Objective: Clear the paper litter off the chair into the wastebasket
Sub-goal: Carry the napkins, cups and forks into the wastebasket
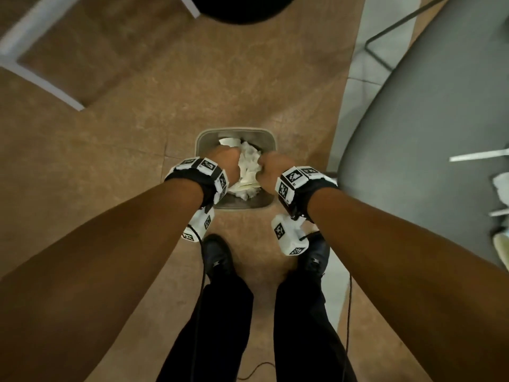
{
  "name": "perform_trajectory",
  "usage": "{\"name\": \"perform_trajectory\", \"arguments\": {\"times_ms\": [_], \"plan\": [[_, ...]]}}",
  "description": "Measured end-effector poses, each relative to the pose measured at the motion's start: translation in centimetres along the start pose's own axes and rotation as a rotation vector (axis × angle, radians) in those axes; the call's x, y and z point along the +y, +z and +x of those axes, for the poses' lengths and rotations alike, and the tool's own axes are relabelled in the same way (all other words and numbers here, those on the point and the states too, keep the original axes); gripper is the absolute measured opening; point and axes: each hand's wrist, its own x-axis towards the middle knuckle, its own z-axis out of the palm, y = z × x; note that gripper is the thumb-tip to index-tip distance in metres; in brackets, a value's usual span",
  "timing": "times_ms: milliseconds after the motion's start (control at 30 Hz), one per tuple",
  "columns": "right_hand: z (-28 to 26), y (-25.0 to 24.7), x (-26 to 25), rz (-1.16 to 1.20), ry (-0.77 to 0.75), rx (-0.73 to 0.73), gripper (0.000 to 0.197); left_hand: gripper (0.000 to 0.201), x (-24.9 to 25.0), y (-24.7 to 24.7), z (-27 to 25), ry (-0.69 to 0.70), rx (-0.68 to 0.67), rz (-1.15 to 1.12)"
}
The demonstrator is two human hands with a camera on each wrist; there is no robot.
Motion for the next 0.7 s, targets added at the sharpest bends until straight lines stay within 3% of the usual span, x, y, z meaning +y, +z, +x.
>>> {"name": "perform_trajectory", "arguments": {"times_ms": [167,267,433,567,700], "plan": [[-8.7,-8.4,0.4,0.248,-0.024,0.149,0.027,0.024,6.1,-9.1,-5.0,0.092,0.15,0.041],[-13.7,-14.6,4.4,0.466,-0.017,0.316,0.021,0.021,12.6,-14.4,-5.3,0.168,0.275,0.027],[-18.5,-21.9,15.8,0.652,0.047,0.552,0.013,0.038,24.3,-18.0,-2.8,0.322,0.456,-0.112],[-21.2,-24.0,26.0,0.584,0.196,0.667,0.017,0.069,33.9,-17.9,-0.2,0.431,0.48,-0.11],[-22.0,-25.2,33.3,0.424,0.298,0.694,0.032,0.096,41.5,-17.0,1.9,0.415,0.48,0.043]]}}
